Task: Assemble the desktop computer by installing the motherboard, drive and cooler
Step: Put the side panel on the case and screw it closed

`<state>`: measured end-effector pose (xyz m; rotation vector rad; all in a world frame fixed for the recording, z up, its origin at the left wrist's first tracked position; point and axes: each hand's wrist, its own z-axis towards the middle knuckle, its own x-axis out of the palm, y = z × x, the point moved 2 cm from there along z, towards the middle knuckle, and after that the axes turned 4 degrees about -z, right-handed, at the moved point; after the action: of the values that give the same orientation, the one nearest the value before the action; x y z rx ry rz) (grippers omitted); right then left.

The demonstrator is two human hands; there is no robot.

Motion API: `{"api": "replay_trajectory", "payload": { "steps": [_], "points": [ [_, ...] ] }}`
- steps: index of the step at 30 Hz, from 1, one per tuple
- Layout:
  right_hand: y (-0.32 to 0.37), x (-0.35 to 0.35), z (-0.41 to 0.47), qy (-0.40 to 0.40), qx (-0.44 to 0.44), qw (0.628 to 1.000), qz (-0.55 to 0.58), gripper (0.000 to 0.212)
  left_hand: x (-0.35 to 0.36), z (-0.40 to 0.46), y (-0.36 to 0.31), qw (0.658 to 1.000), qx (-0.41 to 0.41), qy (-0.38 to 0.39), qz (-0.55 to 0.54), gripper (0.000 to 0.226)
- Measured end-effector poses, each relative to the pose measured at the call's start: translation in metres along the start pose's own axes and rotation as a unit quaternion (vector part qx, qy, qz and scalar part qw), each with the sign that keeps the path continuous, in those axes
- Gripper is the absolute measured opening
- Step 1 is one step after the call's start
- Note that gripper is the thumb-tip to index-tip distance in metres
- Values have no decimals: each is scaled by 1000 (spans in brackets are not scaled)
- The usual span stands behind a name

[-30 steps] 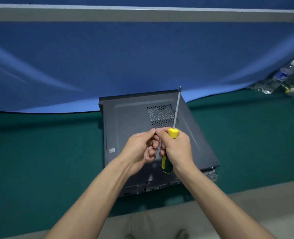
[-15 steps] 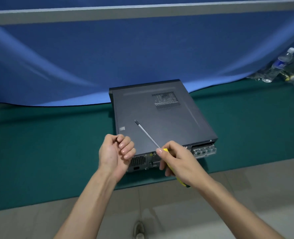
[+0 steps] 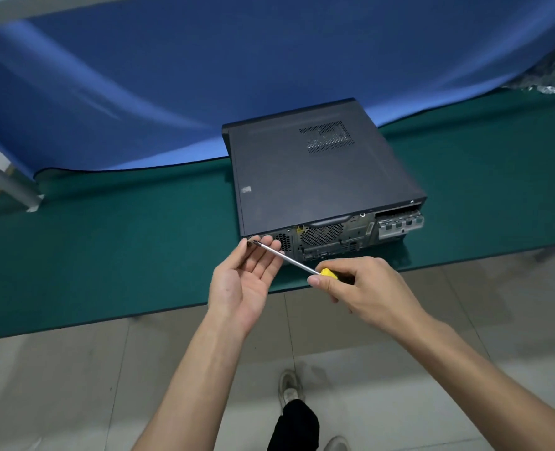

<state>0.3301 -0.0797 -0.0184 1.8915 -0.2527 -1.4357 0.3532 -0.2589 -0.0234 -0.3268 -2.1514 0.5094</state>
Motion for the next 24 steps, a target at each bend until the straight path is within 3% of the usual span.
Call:
{"api": "replay_trajectory", "payload": {
  "steps": [7,16,21,24],
  "points": [
    [-4,-1,-9,26,1,1000,15,32,-8,-9,5,999,4,10,31,21],
    [-3,-12,-11,32,24,995,-90,36,-15,-4,10,987,42,-11,158,18],
    [-3,-10,-8,35,46,990,-127,40,-13,5,23,985,33,-46,161,18],
    [-9,-6,-3,59,90,991,-74,42,-13,16,32,984,20,-56,167,18]
  ]
}}
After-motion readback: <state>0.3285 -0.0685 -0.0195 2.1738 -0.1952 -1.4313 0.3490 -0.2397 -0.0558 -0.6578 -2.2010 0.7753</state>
